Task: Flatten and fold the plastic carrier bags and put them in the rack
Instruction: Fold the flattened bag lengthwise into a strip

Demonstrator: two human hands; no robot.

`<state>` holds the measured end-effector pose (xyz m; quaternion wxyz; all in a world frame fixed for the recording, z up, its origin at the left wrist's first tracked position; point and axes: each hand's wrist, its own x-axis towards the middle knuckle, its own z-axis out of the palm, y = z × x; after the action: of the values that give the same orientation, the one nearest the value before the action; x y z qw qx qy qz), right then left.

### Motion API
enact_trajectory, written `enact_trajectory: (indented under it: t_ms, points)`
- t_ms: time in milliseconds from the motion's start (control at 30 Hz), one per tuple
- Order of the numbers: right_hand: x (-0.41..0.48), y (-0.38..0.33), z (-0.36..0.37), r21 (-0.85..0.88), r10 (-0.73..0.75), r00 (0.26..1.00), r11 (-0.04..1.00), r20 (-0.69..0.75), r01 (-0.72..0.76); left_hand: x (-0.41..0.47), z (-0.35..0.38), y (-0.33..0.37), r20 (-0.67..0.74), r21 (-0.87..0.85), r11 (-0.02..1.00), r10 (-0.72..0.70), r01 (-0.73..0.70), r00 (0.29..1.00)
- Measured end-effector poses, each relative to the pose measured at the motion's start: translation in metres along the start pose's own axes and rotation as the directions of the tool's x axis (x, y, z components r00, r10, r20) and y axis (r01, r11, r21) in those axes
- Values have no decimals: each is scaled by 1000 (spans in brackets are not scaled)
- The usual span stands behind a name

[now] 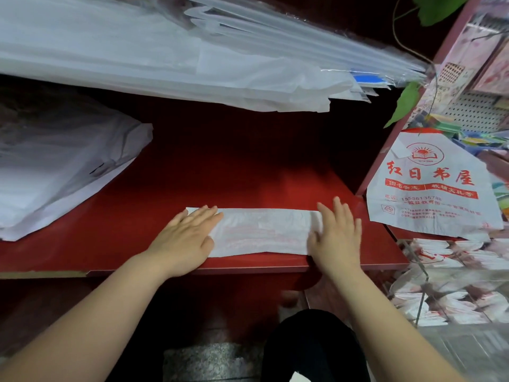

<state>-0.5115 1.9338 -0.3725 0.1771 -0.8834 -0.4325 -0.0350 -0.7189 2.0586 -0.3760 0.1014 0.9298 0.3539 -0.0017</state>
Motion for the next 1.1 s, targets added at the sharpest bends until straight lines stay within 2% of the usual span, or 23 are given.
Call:
enact_trajectory:
  t_ms: [67,133,200,233,300,467,600,667,700,767,800,833,900,1000,1100]
  points:
    - [-1,-22,7,-21,-189,980,982,-56,189,-1,0,2,16,16,1000,-7,6,1000]
    - [-3,-50,15,48,-370,929,928,-16,371,-1,0,2,17,9,1000,-10,10,1000]
    - [-10,-73,21,101,-460,874,888,160,449,-1,0,2,18,16,1000,-11,11,1000]
    - [-12,-78,25,111,-465,846,885,260,452,-1,0,2,17,17,1000,-14,14,1000]
    - [-12,-81,27,92,-426,830,901,359,423,-1,0,2,23,16,1000,-24,23,999]
    - [-5,-48,14,2,-283,881,952,380,305,1,-3,-1,20,0,999,-49,49,999]
    - [2,-9,2,-50,-214,918,969,335,244,3,-8,-9,19,-11,996,-86,86,996]
    - [1,3,2,-24,-195,953,978,233,206,2,-7,-9,16,-9,995,-95,95,995]
    - [-1,7,3,-25,-226,970,973,94,229,1,-7,-8,0,-8,995,-101,101,995]
    - [-7,9,8,-32,-308,935,951,-175,307,-3,-4,-8,-46,-12,992,-125,125,991]
    - [-11,7,9,-26,-353,901,933,-252,358,-5,-2,-8,-67,-9,991,-137,137,988]
    - [-16,3,9,-35,-399,878,914,-266,405,-8,-2,-9,-83,-14,990,-140,140,987]
    - [-21,0,12,-58,-434,876,900,-209,432,-15,-3,-10,-101,-50,992,-119,114,988]
    - [-16,-5,9,-76,-346,937,936,-45,342,-26,0,-15,-129,-86,996,-49,38,990]
    - [3,-9,5,-146,-284,956,945,75,293,-44,4,-20,-144,-57,997,33,-42,989]
